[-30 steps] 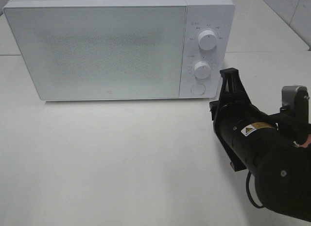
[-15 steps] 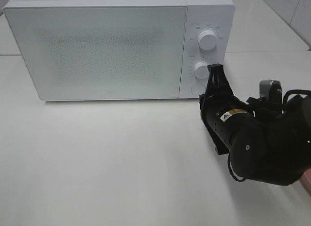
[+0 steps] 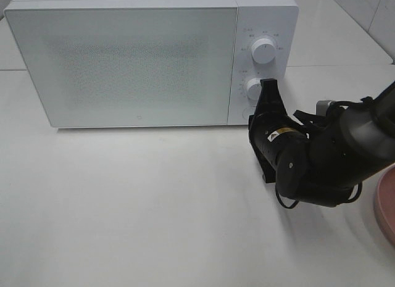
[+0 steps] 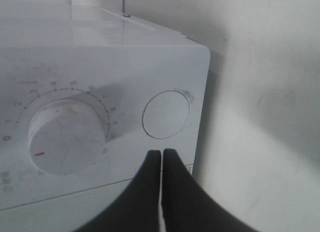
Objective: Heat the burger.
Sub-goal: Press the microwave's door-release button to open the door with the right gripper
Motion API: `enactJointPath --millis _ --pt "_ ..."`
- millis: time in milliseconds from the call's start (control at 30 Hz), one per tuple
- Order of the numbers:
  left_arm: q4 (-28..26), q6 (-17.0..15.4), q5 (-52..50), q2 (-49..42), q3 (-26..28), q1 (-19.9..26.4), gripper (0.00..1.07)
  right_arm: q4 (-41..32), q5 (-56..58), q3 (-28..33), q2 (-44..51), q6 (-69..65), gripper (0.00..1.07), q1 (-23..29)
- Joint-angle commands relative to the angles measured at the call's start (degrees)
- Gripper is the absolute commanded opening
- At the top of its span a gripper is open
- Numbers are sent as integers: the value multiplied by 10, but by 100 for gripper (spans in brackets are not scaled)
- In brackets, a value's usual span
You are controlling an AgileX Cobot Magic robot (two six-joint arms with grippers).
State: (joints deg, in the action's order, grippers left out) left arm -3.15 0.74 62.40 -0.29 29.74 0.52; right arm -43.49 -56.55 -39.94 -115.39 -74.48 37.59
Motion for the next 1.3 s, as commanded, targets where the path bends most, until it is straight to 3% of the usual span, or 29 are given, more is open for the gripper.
enactJointPath --millis 33,733,1300 --pt "-1 0 -10 -12 -2 0 100 21 8 -23 -19 -3 0 -13" --pt "-1 0 -10 -9 -2 0 100 27 21 -107 -87 -10 0 -46" --pt "-1 0 -10 -9 -2 0 100 22 -44 -128 -88 1 0 -60"
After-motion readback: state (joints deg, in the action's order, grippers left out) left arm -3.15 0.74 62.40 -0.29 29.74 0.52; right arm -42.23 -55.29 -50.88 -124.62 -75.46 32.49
